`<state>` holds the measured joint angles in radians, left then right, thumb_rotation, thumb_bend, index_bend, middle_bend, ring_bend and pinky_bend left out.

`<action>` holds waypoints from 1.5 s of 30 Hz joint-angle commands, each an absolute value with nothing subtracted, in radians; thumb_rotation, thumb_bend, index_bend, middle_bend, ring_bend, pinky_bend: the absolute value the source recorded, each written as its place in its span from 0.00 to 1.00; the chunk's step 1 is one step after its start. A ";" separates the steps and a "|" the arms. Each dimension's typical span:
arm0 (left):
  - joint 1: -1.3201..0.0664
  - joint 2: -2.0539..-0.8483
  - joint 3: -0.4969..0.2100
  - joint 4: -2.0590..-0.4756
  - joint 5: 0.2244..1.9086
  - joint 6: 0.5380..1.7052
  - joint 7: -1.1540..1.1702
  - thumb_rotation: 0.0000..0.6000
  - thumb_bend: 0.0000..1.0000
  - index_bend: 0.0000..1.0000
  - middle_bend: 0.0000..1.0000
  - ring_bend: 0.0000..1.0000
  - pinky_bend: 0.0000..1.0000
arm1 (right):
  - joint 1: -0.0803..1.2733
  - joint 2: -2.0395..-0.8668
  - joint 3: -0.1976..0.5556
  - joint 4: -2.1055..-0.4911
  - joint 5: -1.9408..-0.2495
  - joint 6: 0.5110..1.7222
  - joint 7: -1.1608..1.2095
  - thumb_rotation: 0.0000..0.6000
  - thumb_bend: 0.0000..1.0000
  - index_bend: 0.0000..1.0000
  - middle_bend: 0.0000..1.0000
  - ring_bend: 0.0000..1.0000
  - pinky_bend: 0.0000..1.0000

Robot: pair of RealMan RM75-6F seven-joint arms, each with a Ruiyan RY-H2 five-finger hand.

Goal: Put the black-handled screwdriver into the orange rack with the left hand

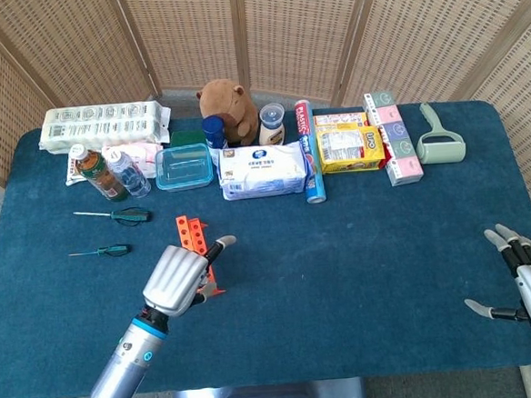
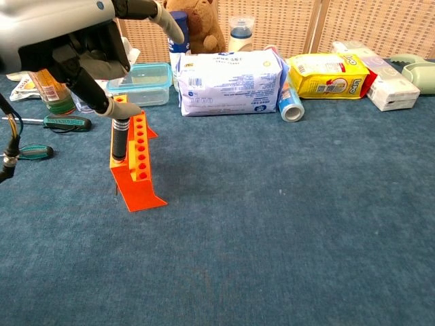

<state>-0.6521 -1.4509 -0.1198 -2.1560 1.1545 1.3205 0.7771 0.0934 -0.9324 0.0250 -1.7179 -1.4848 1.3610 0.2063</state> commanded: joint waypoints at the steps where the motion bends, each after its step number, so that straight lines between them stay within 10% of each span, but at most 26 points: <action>1: -0.655 -1.458 -0.123 -2.155 1.143 1.324 0.792 1.00 0.24 0.19 1.00 1.00 1.00 | 0.093 -0.932 0.025 -1.718 -1.485 1.362 0.208 0.68 0.00 0.04 0.00 0.00 0.00; 33: -0.636 -1.411 -0.141 -2.166 1.130 1.336 0.739 1.00 0.24 0.19 1.00 1.00 1.00 | 0.094 -0.934 0.025 -1.718 -1.482 1.359 0.202 0.69 0.00 0.04 0.00 0.00 0.00; 45: -0.642 -1.354 -0.128 -2.181 1.117 1.287 0.707 0.99 0.24 0.54 1.00 1.00 1.00 | 0.093 -0.930 0.027 -1.718 -1.482 1.361 0.212 0.69 0.00 0.04 0.00 0.00 0.00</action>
<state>-0.6419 -1.3543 -0.1291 -2.1806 1.1164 1.2870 0.7056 0.0930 -0.9298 0.0269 -1.7175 -1.4818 1.3610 0.2122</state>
